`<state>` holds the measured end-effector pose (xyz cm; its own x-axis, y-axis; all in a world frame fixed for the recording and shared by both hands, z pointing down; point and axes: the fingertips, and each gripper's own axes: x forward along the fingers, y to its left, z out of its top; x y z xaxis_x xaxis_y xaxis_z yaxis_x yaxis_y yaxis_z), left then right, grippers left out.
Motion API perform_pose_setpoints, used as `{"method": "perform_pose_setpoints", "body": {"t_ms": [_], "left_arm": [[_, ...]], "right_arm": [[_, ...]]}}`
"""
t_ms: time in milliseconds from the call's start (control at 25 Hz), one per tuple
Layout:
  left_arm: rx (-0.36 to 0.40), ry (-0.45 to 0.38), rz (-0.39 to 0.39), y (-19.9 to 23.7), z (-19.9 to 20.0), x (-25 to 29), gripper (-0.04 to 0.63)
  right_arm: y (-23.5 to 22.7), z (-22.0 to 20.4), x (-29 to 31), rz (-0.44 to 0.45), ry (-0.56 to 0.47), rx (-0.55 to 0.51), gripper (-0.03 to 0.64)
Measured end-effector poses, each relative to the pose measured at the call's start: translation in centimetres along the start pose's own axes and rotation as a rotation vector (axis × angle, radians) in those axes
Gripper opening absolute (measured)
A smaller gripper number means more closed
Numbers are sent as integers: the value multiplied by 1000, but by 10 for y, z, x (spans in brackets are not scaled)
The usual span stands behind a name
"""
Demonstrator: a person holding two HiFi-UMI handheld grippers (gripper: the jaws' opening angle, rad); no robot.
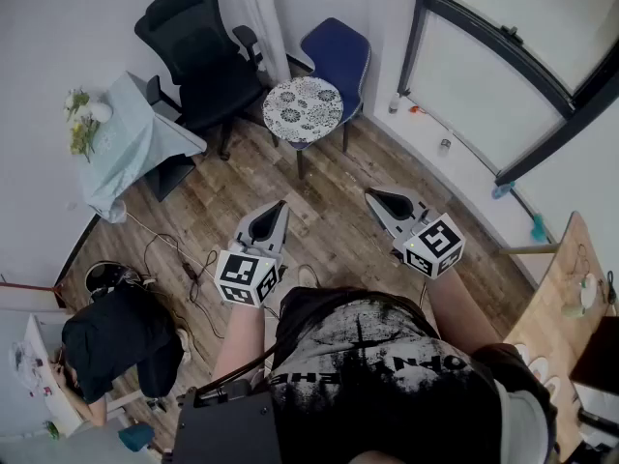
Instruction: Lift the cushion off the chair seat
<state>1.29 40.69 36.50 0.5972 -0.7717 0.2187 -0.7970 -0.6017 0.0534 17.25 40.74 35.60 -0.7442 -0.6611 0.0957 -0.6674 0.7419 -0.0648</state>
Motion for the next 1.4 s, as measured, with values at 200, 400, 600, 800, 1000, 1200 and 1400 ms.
{"method": "perform_pose_setpoints", "body": {"t_ms": [200,400,600,800,1000,1200,1400], "left_arm": [[16,-2,0,0,0,-2,12],[12,-7,-13,-5,-2,-2,12],[15,1,-15,-9,-8,1,12],[2,12,-12,-12,-17,4,12],[5,29,0,-7,-26,3,12],[17,38,20,12,-28,11,12],[-9,39,5,40,-27,25,12]], "right_arm": [[4,0,1,1,4,-5,15],[8,5,-5,19,-29,51,17],[11,-3,-8,18,-11,41,17],[14,-9,-10,31,-1,31,17],[13,-13,-2,38,13,26,17],[7,-9,19,43,16,7,17],[-4,-24,48,40,45,14,18]]}}
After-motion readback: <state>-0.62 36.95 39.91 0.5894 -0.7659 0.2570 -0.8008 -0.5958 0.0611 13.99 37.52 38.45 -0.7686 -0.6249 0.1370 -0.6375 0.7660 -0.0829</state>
